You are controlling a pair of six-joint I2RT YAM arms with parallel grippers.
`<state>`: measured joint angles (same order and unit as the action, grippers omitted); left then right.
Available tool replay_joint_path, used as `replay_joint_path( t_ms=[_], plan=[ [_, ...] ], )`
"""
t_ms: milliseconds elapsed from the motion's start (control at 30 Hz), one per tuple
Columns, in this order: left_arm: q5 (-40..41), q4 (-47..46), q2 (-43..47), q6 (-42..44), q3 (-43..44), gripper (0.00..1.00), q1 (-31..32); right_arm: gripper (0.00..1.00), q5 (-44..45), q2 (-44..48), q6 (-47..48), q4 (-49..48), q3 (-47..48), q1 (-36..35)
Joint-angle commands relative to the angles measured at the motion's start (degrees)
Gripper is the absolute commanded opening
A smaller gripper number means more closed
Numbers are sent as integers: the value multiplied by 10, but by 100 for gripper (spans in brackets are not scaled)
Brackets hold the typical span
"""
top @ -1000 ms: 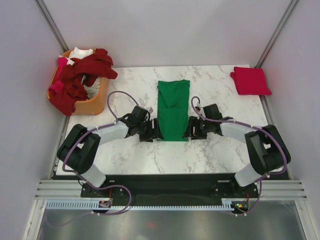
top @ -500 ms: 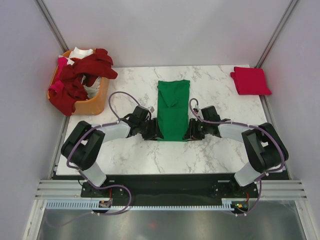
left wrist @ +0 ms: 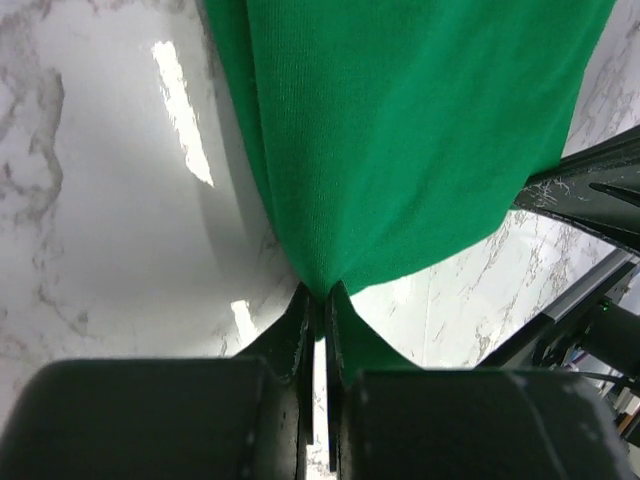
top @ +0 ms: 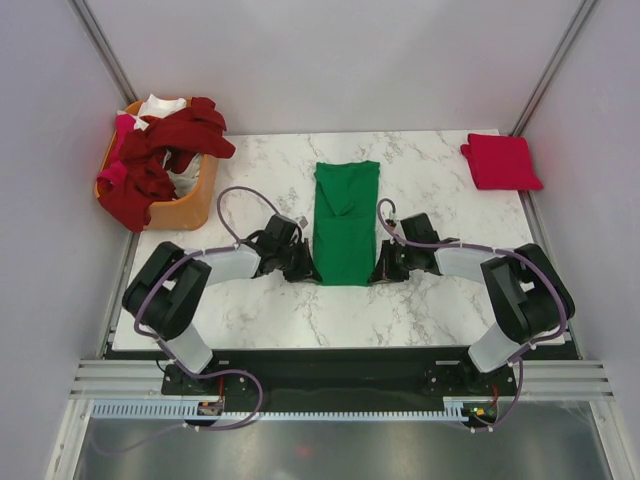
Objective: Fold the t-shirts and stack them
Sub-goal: Fold the tshirt
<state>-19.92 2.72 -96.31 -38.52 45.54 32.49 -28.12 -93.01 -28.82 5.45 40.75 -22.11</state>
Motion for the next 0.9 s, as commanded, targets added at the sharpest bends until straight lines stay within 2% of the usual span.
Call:
replay_joint_path(
  t_ms=[0,167,300,533,700,867],
  plan=[
    [-6,1,50,-12,-25,2,2,0,11,39,-2,34,-8,-9],
    [-12,54,147,-38,-63,2,22,0,40,120,-35,94,-13,-50],
    [-10,100,264,-63,-84,2,40,0,89,231,-73,135,-18,-93],
    [0,195,366,-81,-72,2,52,0,97,340,-125,175,-13,-125],
    [23,225,379,-73,-22,2,52,0,133,339,-118,201,41,-127],
    [35,234,305,-56,52,2,50,0,193,276,-80,239,138,-127]
  ],
)
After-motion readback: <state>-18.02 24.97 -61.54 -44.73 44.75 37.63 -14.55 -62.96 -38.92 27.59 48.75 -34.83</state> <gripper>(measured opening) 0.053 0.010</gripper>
